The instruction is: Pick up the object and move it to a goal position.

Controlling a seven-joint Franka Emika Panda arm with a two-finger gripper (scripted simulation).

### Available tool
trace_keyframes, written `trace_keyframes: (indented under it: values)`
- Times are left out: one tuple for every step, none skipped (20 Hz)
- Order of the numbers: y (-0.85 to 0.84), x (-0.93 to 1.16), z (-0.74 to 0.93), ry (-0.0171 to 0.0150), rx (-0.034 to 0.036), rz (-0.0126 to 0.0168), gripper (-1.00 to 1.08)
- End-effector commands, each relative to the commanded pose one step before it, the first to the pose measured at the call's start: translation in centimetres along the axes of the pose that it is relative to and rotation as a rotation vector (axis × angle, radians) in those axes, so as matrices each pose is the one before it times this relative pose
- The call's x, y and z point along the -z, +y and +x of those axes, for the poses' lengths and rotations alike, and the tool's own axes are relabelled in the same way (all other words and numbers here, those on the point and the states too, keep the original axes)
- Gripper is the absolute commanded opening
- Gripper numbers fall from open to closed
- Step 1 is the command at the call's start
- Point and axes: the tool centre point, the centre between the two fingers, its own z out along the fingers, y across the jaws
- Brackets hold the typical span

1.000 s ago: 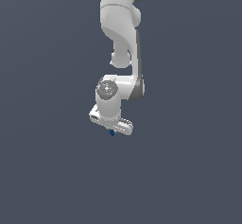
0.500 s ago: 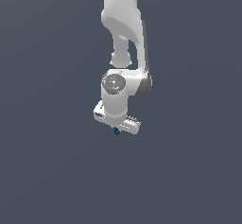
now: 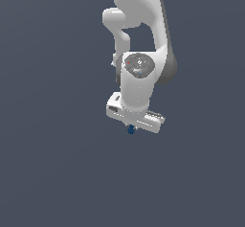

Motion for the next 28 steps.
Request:
trace_keyframes:
  values:
    - [-1.738,2.324,0.027,-0.00015,-0.00039,-0.00043,-1.00]
    - [-0.696,0.907,0.032,0.00000,0.00000,0.00000,-1.00]
    - [-0.693,0.901,0.035,0.00000,0.00000,0.00000,-1.00]
    - [-0.690,0.894,0.038,0.00000,0.00000,0.00000,-1.00]
    - [-0.673,0.870,0.041,0.00000,0.00000,0.00000,-1.00]
    - [-0.637,0.820,0.042,0.00000,0.00000,0.00000,-1.00]
    - [-0.604,0.775,0.042,0.00000,0.00000,0.00000,-1.00]
    - [-0.574,0.734,0.043,0.00000,0.00000,0.00000,-1.00]
    - [-0.546,0.696,0.044,0.00000,0.00000,0.00000,-1.00]
    - [-0.507,0.670,0.049,-0.00012,-0.00003,0.00047,-1.00]
    - [-0.496,0.626,0.047,0.00000,0.00000,0.00000,-1.00]
    - [-0.461,0.579,0.046,0.00000,0.00000,0.00000,-1.00]
    - [-0.420,0.526,0.044,0.00000,0.00000,0.00000,-1.00]
    - [-0.381,0.477,0.042,0.00000,0.00000,0.00000,-1.00]
    - [-0.352,0.431,0.036,-0.00020,0.00027,0.00036,-1.00]
    - [-0.312,0.386,0.040,0.00000,0.00000,0.00000,-1.00]
    - [-0.280,0.344,0.039,0.00000,0.00000,0.00000,-1.00]
    - [-0.252,0.308,0.038,0.00000,0.00000,0.00000,-1.00]
    - [-0.227,0.276,0.036,0.00000,0.00000,0.00000,-1.00]
    - [-0.203,0.247,0.033,0.00000,0.00000,0.00000,-1.00]
    - [-0.181,0.219,0.030,0.00000,0.00000,0.00000,-1.00]
    - [-0.166,0.196,0.021,-0.00017,0.00029,0.00036,-1.00]
    - [-0.138,0.166,0.025,0.00000,0.00000,0.00000,-1.00]
    - [-0.119,0.142,0.023,0.00000,0.00000,0.00000,-1.00]
    - [-0.099,0.118,0.021,0.00000,0.00000,0.00000,-1.00]
    - [-0.081,0.094,0.020,0.00000,0.00000,0.00000,-1.00]
    - [-0.062,0.071,0.019,0.00000,0.00000,0.00000,-1.00]
    - [-0.044,0.048,0.018,0.00000,0.00000,0.00000,-1.00]
